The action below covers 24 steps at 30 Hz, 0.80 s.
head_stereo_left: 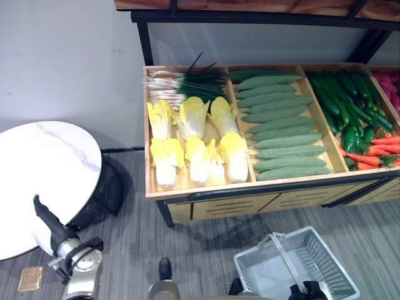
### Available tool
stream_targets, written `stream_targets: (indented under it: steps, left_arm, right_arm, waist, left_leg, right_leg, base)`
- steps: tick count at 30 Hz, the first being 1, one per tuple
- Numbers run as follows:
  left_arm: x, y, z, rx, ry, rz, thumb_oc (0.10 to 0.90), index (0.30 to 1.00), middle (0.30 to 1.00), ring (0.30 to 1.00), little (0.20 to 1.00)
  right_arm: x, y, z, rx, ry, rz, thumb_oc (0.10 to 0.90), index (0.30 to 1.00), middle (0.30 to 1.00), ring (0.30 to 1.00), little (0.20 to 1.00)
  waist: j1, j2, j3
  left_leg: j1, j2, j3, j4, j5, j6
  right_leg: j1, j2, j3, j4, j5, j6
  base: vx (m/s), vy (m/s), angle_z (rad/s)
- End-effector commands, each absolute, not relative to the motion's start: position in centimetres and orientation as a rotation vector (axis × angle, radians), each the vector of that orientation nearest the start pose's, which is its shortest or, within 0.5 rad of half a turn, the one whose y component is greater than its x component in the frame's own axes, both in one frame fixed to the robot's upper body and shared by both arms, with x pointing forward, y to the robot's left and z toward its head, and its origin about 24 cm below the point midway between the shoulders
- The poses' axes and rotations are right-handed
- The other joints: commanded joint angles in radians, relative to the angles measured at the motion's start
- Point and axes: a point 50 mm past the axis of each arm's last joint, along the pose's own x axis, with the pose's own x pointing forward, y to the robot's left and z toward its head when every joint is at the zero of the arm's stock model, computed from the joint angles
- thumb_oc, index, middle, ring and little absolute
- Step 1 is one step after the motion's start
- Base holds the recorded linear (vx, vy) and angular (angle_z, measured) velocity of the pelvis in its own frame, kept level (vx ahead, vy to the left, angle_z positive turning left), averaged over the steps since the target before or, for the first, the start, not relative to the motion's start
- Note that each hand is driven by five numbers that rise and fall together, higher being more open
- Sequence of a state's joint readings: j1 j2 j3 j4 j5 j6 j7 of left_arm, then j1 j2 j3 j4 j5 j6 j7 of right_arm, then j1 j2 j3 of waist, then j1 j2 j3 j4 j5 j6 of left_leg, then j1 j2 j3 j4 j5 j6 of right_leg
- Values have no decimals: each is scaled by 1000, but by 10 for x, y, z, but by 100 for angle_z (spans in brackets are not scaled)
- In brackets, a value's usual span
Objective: Get the vegetables into the basket
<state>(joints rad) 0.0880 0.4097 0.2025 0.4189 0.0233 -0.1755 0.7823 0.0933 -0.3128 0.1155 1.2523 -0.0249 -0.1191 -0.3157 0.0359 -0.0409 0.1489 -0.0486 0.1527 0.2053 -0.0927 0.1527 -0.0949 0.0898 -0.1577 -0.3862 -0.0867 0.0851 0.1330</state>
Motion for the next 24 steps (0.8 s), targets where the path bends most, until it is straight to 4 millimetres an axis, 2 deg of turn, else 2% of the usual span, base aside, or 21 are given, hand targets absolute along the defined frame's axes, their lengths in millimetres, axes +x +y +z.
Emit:
stream_targets:
  steps: [1,4,7,8,13,15,17,19,24]
  left_arm:
    - [208,340,52,573,-126,1093,900,1000,1000,1000,1000]
    - [225,321,69,547,-220,951,900,1000,1000,1000,1000]
    - [235,311,75,548,-250,867,900,1000,1000,1000,1000]
    - [245,299,80,557,-281,776,900,1000,1000,1000,1000]
    - [257,282,88,549,-322,693,900,1000,1000,1000,1000]
    - [265,270,94,558,-358,623,900,1000,1000,1000,1000]
    - [266,268,94,561,-360,615,900,1000,1000,1000,1000]
    - [271,259,100,557,-390,577,900,1000,1000,1000,1000]
    - [276,250,98,549,-384,536,900,1000,1000,1000,1000]
  right_arm:
    - [78,-292,-140,-590,1075,-418,400,300,300,300,300]
    - [81,-293,-139,-594,1071,-402,400,300,300,300,300]
    - [86,-292,-139,-595,1055,-386,400,300,300,300,300]
    - [90,-291,-138,-602,1043,-368,400,300,300,300,300]
    - [98,-291,-136,-617,1021,-349,400,300,300,300,300]
    - [100,-293,-135,-626,1022,-347,400,300,300,300,300]
    - [101,-292,-134,-627,1014,-342,400,300,300,300,300]
    - [102,-291,-134,-631,1008,-333,400,300,300,300,300]
    - [104,-289,-135,-629,1005,-327,400,300,300,300,300]
  waist:
    - [9,-36,28]
    - [-7,-32,28]
    - [-16,-29,33]
    - [-28,-26,35]
    - [-40,-28,35]
    - [-47,-30,33]
    - [-49,-32,33]
    - [-57,-33,32]
    - [-65,-34,34]
  left_leg:
    - [56,52,17,5,-84,-69]
    - [62,54,24,5,-84,-70]
    - [63,57,27,5,-81,-71]
    - [66,60,33,5,-81,-72]
    - [72,65,45,5,-82,-72]
    - [77,68,51,5,-84,-73]
    - [79,70,54,5,-84,-74]
    - [82,72,61,5,-86,-75]
    - [86,76,68,5,-88,-75]
  right_leg:
    - [-27,-93,5,9,13,90]
    - [-26,-90,10,8,9,86]
    - [-28,-86,15,8,8,85]
    - [-31,-82,24,8,8,84]
    - [-37,-76,38,7,7,83]
    - [-39,-71,44,5,6,82]
    - [-40,-69,48,5,6,82]
    - [-43,-66,56,5,6,81]
    - [-49,-62,67,4,5,79]
  base:
    - [8,0,-4]
    - [16,6,-8]
    - [4,6,-6]
    - [5,2,-9]
    - [9,-7,-10]
    - [16,-15,-13]
    - [7,-10,-8]
    - [8,-9,-5]
    - [12,-9,-9]
